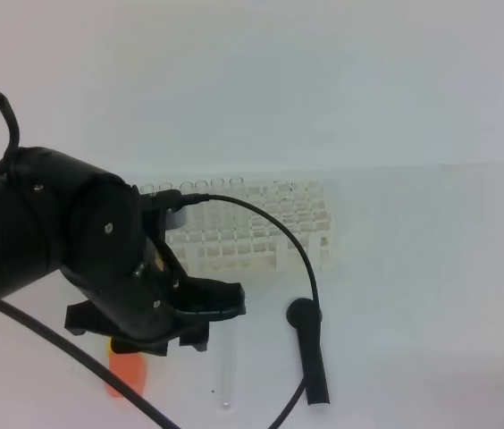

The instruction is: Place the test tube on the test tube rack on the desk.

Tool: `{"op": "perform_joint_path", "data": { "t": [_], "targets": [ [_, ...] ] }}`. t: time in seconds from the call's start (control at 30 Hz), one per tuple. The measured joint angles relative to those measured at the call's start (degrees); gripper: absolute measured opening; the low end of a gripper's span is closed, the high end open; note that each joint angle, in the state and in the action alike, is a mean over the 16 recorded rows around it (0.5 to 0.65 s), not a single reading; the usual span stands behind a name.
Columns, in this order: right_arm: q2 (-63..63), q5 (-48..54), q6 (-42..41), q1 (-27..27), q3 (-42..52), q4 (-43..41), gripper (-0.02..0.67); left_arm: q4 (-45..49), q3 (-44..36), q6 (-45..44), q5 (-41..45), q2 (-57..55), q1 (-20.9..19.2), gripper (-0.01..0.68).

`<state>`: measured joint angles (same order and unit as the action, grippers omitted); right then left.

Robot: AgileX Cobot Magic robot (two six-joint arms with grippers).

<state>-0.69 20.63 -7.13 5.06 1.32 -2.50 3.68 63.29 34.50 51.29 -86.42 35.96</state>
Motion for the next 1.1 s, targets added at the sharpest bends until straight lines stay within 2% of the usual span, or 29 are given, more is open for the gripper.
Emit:
{"op": "perform_joint_path", "data": {
  "t": [0.13, 0.23, 0.73, 1.1],
  "targets": [
    [0.0, 0.0, 0.0, 0.0, 0.0, 0.0, -0.001, -0.6, 0.0, 1.2, -0.6, -1.8, 0.0, 0.372],
    [0.0, 0.0, 0.0, 0.0, 0.0, 0.0, -0.001, -1.3, 0.0, 1.7, -1.0, -3.7, 0.0, 0.394],
    [0.0, 0.0, -0.2, 0.0, 0.0, 0.0, -0.001, -6.3, 4.2, 1.3, -0.4, -14.5, 0.0, 0.398],
    [0.0, 0.0, -0.6, 0.0, -0.1, 0.0, -0.001, -4.0, 8.7, 0.2, 0.9, -20.6, 0.0, 0.398]
  ]
}}
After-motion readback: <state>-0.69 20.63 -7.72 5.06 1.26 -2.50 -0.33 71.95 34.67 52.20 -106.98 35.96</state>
